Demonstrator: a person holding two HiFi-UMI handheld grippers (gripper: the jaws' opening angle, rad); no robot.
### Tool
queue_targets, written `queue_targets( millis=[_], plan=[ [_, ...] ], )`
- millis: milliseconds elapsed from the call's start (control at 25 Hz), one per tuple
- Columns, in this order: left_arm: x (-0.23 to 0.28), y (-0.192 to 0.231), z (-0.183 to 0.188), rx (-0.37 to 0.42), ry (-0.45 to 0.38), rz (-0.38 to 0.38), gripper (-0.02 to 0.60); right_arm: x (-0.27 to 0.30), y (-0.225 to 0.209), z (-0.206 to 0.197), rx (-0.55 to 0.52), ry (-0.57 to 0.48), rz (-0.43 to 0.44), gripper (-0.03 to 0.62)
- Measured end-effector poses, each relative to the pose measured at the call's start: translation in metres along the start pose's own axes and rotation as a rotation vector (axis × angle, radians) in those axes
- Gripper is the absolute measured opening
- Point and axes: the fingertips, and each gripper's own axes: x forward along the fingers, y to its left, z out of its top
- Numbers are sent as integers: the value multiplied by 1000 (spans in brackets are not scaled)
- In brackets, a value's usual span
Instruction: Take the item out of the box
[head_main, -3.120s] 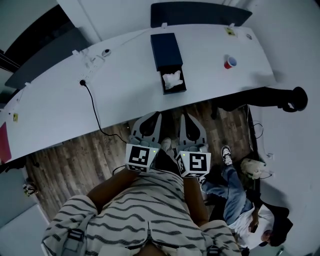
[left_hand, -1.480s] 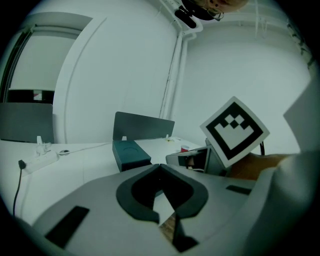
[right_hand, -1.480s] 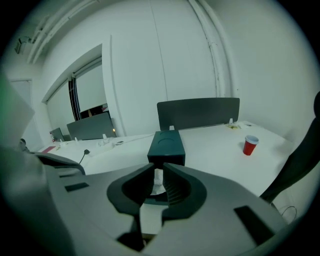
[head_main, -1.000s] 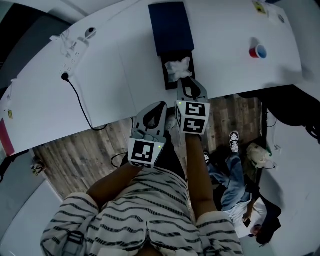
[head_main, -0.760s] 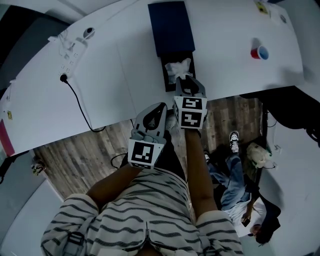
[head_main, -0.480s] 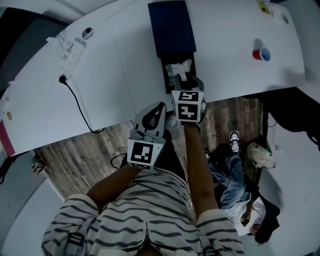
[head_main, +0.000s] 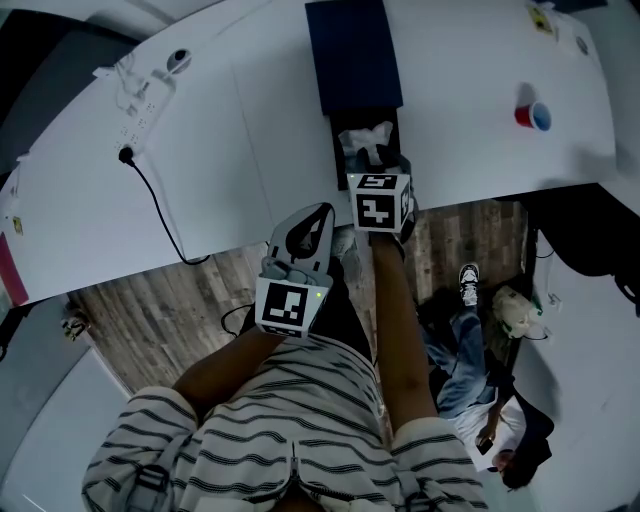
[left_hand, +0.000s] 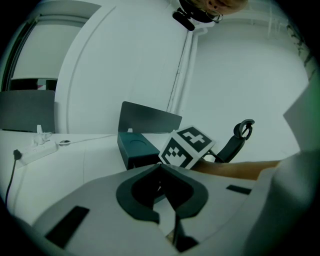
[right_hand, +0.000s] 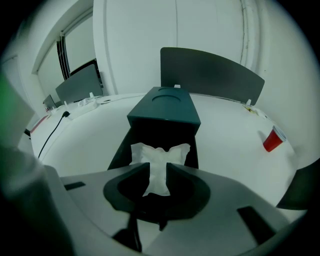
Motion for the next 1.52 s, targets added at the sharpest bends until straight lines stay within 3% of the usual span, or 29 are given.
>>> queue_targets(
  millis=[440,1520],
  plan=[
    [-4,10,2,-8,-7,18,25,8,-7,-5,10,95,-27,48],
    [-29,9,31,29,-80,26,25,-49,-8,25,166,-135,-7,23]
  ],
)
